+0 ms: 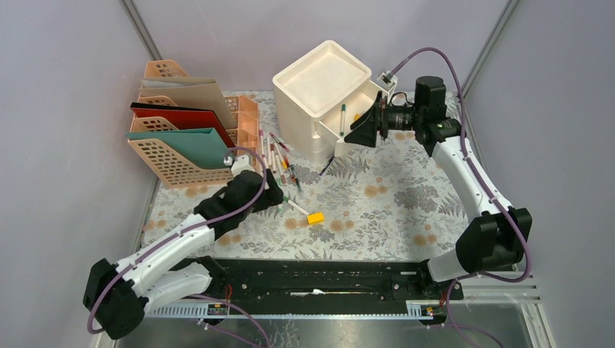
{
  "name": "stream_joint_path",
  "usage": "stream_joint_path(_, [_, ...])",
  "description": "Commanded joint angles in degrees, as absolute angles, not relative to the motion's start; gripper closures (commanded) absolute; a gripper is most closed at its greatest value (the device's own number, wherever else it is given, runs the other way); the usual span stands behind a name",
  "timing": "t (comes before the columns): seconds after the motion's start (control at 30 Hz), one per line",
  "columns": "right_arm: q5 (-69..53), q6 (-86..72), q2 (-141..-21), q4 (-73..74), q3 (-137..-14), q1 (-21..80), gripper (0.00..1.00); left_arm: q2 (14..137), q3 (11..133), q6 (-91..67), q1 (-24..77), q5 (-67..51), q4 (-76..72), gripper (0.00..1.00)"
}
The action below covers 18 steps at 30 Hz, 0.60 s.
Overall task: Organize the desk
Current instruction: Place the stationery in the drawer.
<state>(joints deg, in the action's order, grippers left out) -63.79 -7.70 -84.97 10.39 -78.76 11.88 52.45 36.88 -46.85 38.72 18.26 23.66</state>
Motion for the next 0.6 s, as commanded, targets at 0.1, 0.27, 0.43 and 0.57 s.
stream_joint_path(0.1, [-69.78,2.27,-81.36,15.42,-77.61,9.73,0.01,63.26,40.71,-47.62,38.47,18.74,23.53,0.23])
stream_joint_path(0.27, [-69.31,2.55,-80.43,16.0,-75.83,9.63,0.0,72.77,44.12,-46.48,38.44,18.69,23.99,0.51])
stream_joint_path(0.43, [-68.84,2.54,-79.98,15.92,-74.91,9.66,0.0,80.66,48.53,-44.55,38.47,18.84,24.17,0.63])
stream_joint_path(0.57, [-68.4,2.55,-79.9,15.94,-74.62,9.54,0.01,84.79,50.28,-42.81,38.45,19.32,23.7,0.63])
